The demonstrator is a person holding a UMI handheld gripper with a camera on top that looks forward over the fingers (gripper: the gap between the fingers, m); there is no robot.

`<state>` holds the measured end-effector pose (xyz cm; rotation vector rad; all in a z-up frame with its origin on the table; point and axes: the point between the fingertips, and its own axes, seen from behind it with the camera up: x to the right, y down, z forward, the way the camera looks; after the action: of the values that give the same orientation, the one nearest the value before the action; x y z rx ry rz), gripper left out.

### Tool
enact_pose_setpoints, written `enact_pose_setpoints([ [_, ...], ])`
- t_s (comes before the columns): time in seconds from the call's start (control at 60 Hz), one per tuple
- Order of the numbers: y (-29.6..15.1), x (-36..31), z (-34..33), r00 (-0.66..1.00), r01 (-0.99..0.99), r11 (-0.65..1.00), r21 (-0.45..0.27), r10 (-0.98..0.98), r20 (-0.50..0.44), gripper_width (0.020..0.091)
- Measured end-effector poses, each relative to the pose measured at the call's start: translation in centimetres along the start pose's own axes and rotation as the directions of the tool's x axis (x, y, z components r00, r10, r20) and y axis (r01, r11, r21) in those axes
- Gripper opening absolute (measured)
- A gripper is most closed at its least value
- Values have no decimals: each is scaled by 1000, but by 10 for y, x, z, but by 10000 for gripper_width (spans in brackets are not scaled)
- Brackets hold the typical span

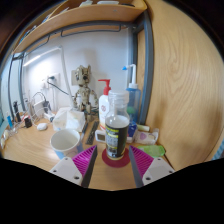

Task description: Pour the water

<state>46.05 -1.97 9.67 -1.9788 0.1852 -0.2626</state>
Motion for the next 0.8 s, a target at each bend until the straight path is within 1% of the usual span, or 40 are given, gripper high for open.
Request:
enact_pose_setpoints([
  [0.067,10,-4,-26,1000,-7,999,-45,8,24,629],
  [0.183,24,-12,-79,997,14,988,-151,-3,75,621],
  [0.283,22,-20,-120,993,29,979,-202,-6,114,622],
  [0.4,12,-26,-154,991,35,974,-225,-6,132,621],
  [0.467,6,-30,-168,991,35,975,-220,-5,137,623],
  [0.583,-7,-42,-177,988,26,977,-210,7,157,621],
  [0.683,-22,-46,-182,987,-6,983,-182,35,157,628],
  [0.8,-21,-46,-186,987,9,980,-197,22,157,621],
])
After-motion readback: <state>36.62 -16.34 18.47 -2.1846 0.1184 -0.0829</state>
